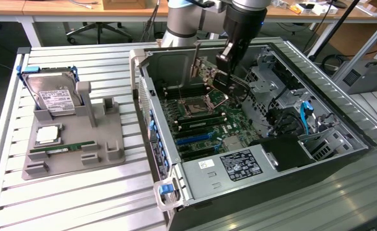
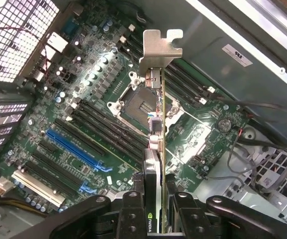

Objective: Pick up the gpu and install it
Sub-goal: 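Insert the gpu into the slot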

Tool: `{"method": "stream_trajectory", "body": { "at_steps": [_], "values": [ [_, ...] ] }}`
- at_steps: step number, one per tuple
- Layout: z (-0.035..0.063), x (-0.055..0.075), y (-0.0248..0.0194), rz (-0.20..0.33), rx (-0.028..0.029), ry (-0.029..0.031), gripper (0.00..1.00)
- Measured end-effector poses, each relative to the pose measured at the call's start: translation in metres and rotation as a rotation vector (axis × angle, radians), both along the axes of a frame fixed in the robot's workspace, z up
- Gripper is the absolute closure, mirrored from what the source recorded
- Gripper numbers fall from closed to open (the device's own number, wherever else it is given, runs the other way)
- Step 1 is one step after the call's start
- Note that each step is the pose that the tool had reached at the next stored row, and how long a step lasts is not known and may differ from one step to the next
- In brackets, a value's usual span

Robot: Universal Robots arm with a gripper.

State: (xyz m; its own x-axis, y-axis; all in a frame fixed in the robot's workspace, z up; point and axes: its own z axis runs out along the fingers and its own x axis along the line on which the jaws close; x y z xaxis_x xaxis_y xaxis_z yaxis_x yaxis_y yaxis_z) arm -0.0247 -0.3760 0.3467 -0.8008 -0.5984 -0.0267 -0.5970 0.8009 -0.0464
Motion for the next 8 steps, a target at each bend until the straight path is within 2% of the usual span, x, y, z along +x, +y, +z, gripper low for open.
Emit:
{"method": "stream_trajectory", "body": {
  "at_steps": [8],
  "values": [
    [-0.0002,0.0,0.0,0.066,-0.0001,0.0,0.73]
  ]
}}
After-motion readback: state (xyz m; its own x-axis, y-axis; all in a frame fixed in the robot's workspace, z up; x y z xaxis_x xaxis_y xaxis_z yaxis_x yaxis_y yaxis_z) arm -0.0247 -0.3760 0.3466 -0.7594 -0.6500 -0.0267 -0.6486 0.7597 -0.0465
